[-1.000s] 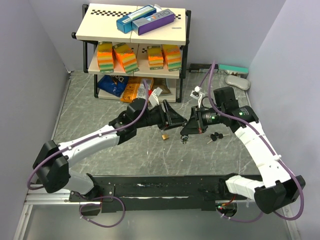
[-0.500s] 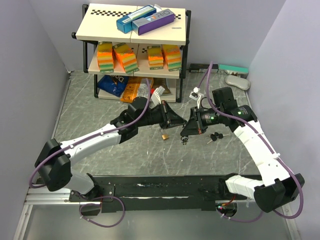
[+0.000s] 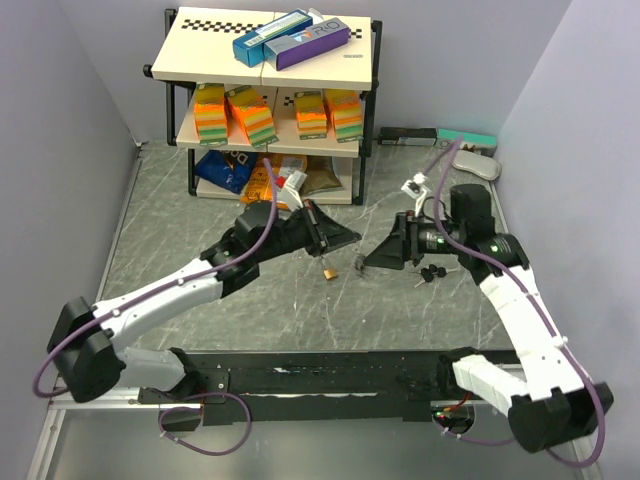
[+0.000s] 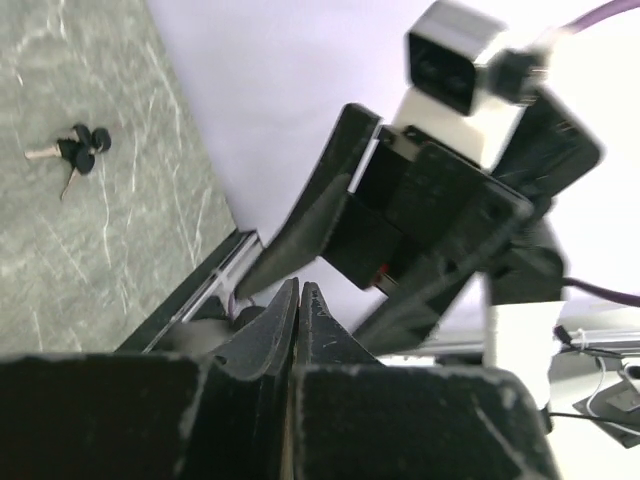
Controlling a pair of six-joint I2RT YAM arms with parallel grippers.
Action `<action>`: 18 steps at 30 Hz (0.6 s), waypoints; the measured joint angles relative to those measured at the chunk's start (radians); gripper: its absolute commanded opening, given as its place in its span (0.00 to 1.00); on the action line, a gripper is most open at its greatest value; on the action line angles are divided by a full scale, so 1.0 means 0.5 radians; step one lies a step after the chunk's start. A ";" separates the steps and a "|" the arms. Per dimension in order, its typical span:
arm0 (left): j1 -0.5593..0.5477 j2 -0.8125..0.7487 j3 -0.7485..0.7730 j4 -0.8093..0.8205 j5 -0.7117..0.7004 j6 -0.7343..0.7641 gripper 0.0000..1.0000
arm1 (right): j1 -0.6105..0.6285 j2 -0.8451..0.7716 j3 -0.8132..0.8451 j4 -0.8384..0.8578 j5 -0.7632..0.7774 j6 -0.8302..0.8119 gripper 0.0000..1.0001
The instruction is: Unlock with the key
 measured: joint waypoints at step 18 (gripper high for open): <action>0.002 -0.192 -0.122 0.095 -0.171 -0.006 0.01 | -0.004 -0.256 -0.244 0.749 0.079 0.571 0.54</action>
